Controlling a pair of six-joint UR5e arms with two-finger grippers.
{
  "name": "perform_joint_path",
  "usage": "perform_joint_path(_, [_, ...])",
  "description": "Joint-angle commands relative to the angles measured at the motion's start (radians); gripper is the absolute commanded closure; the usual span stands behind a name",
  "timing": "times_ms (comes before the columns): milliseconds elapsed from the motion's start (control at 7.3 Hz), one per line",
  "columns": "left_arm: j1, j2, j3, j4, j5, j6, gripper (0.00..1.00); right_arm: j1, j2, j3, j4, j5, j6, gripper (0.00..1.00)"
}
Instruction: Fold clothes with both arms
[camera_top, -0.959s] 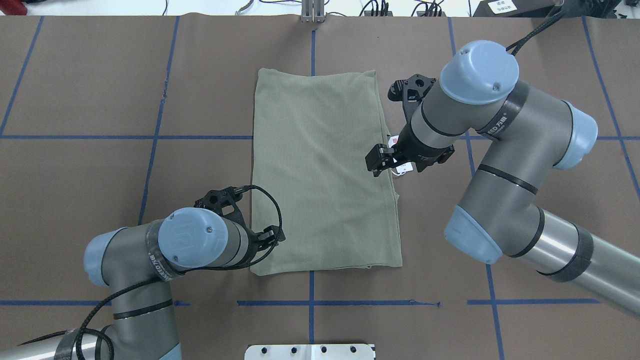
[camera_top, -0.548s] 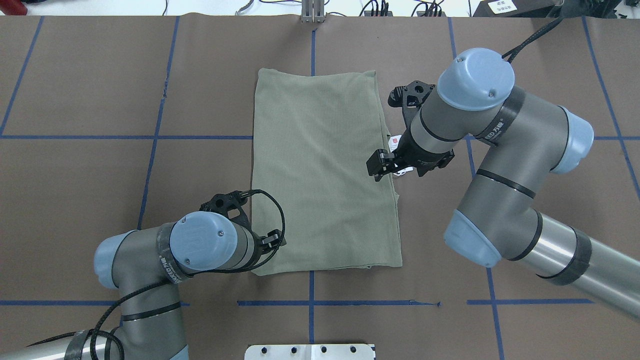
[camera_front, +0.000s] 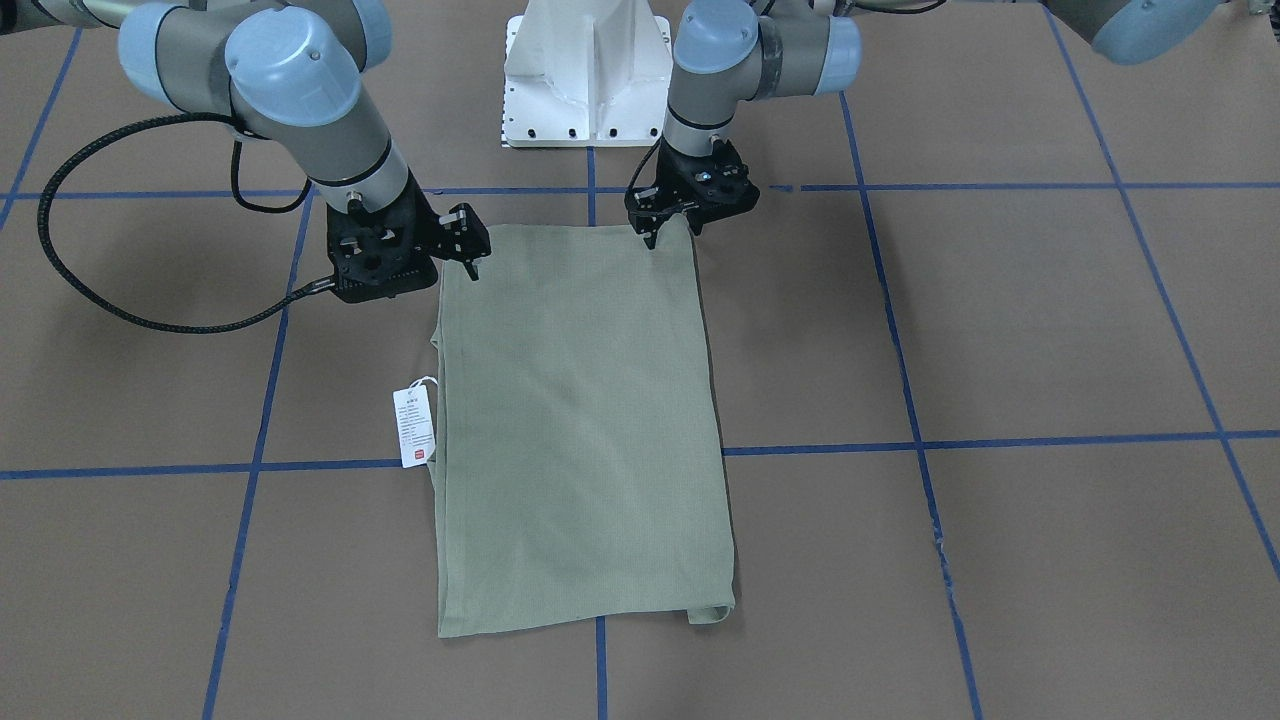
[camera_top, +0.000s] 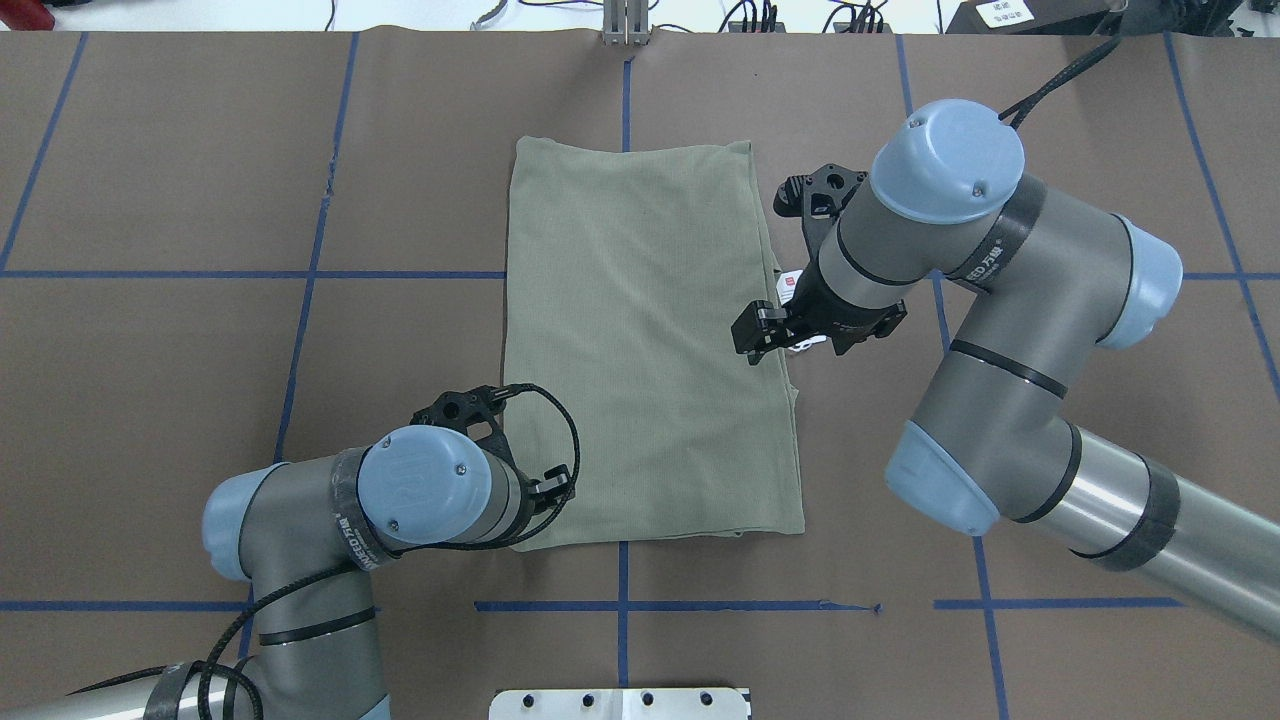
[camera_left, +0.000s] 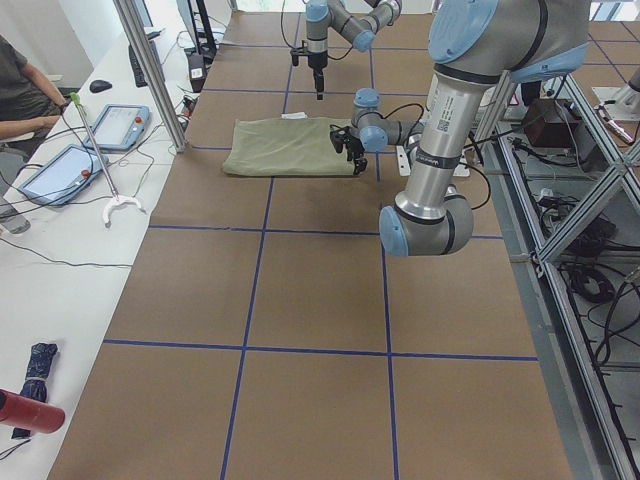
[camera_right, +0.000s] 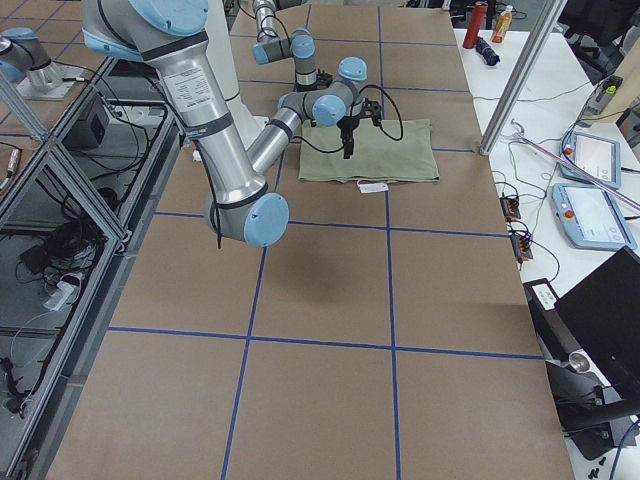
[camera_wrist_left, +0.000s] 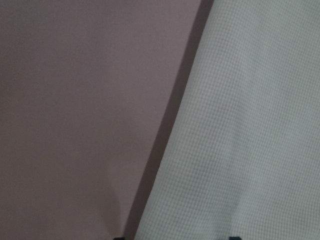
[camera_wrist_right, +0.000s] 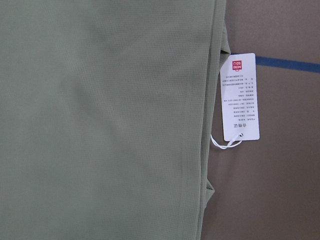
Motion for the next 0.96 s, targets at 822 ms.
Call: perform_joint_path(822, [0.015,-0.005,-0.006,0.059,-0.004,0.010,0.55,0.010,-0.001,-0.002,-0.001,0.002,-0.003,0.00])
